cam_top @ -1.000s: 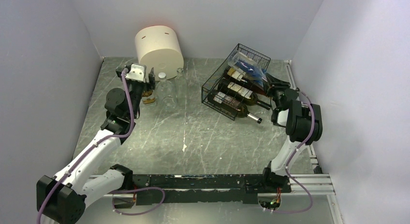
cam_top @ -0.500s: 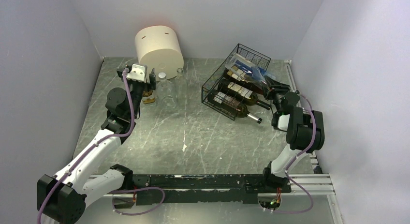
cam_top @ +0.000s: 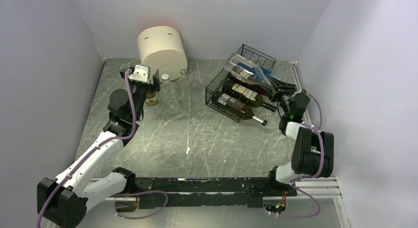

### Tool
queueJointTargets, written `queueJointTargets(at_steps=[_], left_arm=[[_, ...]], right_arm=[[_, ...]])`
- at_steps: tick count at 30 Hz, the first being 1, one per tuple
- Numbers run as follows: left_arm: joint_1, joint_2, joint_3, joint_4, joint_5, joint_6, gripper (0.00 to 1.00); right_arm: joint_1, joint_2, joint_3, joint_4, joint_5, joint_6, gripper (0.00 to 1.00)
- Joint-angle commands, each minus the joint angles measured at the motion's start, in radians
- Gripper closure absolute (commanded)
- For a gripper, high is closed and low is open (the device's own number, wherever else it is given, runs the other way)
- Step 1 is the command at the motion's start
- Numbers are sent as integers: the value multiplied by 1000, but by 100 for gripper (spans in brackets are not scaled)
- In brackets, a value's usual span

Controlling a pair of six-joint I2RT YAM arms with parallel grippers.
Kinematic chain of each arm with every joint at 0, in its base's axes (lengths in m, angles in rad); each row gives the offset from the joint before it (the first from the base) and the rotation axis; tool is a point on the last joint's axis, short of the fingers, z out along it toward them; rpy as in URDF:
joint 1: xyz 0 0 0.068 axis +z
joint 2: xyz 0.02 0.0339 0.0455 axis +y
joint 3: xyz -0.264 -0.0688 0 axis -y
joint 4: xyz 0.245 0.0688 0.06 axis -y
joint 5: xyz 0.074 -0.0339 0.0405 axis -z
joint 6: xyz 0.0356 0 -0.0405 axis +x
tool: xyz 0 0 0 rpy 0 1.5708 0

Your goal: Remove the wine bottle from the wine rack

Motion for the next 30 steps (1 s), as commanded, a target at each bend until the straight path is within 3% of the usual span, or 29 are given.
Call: queueJointTargets(at_steps=[1,11,19,30], left_arm=[[-15,-9,39,6,15,-12,20],[-20,-12,44,1,12,-15,20],[-19,-22,49,-4,8,-14,20],[-20,-35,47,0,-5,-6,20]], right_arm=[[33,-155,55,-40,-78,70,100],[150,-324,146,-500,-104,-94,100],[298,-307,297,-784,-70,-267,100],[469,-258,488,-967,77,-530,100]])
